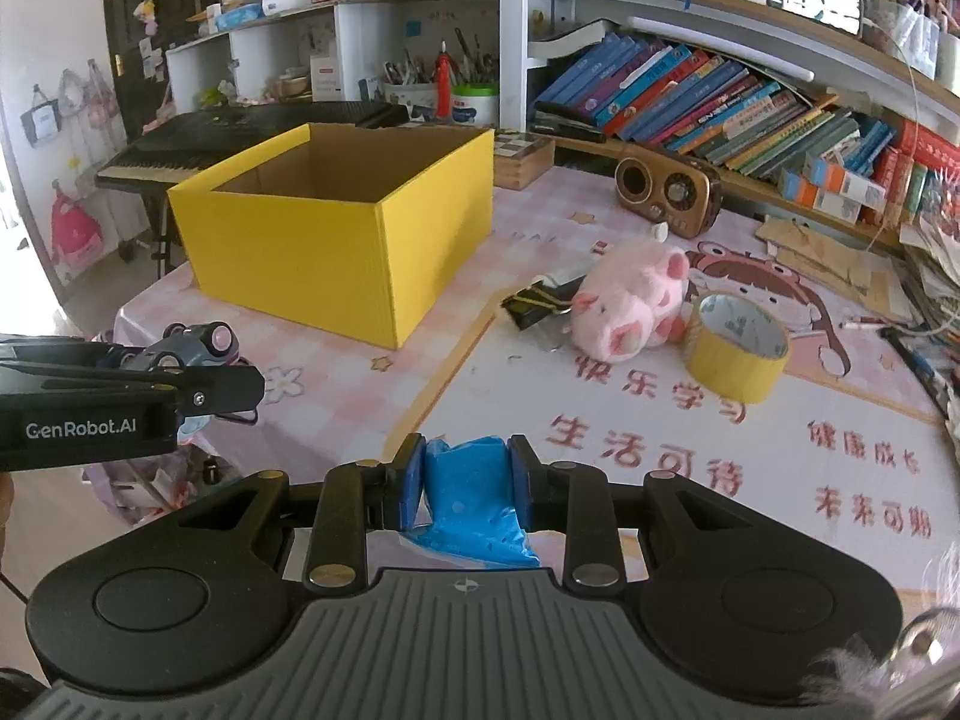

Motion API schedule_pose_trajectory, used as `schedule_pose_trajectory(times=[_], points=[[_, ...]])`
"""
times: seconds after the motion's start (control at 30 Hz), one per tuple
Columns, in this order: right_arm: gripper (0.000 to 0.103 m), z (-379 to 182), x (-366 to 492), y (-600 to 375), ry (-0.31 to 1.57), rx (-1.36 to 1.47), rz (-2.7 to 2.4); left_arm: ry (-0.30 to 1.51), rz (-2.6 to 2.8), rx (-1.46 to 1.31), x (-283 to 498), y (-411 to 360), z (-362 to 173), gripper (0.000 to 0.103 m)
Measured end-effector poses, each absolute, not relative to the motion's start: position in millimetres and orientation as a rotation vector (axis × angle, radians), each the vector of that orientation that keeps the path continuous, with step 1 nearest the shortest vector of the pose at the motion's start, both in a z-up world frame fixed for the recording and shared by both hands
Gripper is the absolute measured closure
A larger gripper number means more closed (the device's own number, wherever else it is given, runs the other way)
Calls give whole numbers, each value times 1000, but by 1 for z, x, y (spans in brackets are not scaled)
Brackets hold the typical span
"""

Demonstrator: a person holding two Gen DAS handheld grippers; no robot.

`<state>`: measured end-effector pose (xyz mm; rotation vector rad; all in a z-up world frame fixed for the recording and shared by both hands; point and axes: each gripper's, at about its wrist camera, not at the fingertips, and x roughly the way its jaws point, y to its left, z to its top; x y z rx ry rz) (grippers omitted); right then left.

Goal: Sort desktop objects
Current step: 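Lift the grey toy car and blue block, carry both toward the yellow box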

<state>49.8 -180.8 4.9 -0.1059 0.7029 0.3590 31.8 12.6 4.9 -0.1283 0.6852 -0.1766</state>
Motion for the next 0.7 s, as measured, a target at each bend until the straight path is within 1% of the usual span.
schedule_pose_trajectory(times=[0.3, 0.7], points=[[76, 3, 23, -148, 697, -84, 373, 661, -162, -117, 7, 44, 7, 61], [76, 5, 16, -118, 695, -86, 411, 637, -129, -141, -5, 74, 10, 61]])
